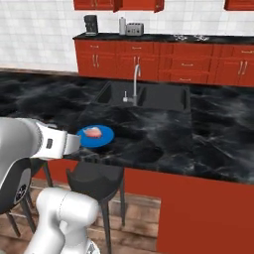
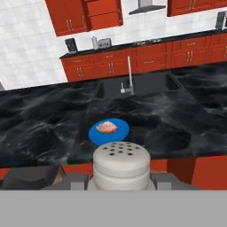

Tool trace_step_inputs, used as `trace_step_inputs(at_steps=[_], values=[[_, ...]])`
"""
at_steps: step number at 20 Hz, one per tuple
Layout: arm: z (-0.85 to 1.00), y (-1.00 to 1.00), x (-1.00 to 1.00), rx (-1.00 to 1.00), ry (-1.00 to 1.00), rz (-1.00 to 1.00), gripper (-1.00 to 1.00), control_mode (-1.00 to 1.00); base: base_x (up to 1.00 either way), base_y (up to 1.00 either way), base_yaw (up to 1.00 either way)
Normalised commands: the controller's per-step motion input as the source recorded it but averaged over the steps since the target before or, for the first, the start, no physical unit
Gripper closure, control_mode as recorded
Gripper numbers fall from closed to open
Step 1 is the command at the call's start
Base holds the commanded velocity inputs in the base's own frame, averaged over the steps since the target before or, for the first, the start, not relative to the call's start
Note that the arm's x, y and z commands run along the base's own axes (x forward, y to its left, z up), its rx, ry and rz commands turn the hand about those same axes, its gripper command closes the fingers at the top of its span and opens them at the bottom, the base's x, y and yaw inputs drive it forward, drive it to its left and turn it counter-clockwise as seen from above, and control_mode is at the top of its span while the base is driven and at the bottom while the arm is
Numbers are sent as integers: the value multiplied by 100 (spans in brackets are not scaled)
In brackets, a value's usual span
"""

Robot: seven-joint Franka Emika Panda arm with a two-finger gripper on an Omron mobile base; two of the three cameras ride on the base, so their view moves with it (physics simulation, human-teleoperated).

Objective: Retrieve the shaker from the cabinet and place it next the steak on a plate on the dining table.

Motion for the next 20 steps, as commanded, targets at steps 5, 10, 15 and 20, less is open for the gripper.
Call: trace_step_inputs(at_steps=[5, 10, 15, 20], values=[[0, 0, 0, 0, 0, 0, 100, 100, 100, 3, 11], [0, 0, 0, 0, 0, 0, 100, 100, 100, 12, 11], [0, 0, 0, 0, 0, 0, 100, 100, 100, 1, 16], [0, 0, 0, 0, 0, 0, 100, 100, 87, 0, 26]])
